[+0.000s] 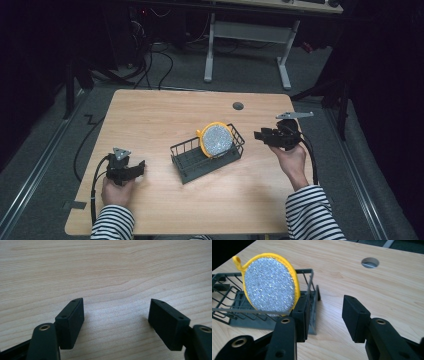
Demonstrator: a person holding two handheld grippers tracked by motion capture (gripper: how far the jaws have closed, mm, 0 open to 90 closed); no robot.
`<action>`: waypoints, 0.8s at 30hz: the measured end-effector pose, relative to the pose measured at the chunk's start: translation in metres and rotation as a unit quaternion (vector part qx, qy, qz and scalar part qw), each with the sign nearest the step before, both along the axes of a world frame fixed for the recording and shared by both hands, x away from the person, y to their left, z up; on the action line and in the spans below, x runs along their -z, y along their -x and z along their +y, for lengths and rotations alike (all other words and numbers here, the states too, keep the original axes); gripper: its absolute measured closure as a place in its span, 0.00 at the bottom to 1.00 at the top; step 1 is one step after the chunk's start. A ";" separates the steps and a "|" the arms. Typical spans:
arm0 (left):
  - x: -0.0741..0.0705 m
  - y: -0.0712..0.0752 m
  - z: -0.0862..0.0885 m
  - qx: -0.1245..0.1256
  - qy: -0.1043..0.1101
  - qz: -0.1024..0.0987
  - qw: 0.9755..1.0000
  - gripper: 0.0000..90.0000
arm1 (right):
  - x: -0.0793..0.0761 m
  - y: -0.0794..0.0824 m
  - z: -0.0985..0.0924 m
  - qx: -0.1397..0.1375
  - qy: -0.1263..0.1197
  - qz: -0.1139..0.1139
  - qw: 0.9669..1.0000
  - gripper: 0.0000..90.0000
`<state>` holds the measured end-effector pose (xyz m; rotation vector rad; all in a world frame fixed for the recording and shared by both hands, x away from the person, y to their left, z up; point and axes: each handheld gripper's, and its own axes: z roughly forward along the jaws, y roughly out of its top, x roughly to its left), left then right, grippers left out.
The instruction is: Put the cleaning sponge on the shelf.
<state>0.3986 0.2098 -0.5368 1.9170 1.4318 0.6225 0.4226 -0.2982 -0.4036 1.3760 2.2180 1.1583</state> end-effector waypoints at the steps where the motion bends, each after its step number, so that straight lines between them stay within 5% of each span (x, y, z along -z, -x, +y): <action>1: 0.000 0.000 0.000 0.000 0.000 0.000 1.000 0.33 | 0.002 0.004 -0.005 0.005 -0.005 -0.001 1.000 0.64; 8: 0.000 0.000 0.000 0.000 0.000 0.000 1.000 0.33 | 0.013 0.020 -0.025 0.030 0.007 -0.008 0.999 0.64; 24: 0.000 0.000 0.000 0.000 0.000 0.000 1.000 0.33 | 0.044 0.044 -0.047 0.059 -0.012 0.000 0.998 0.62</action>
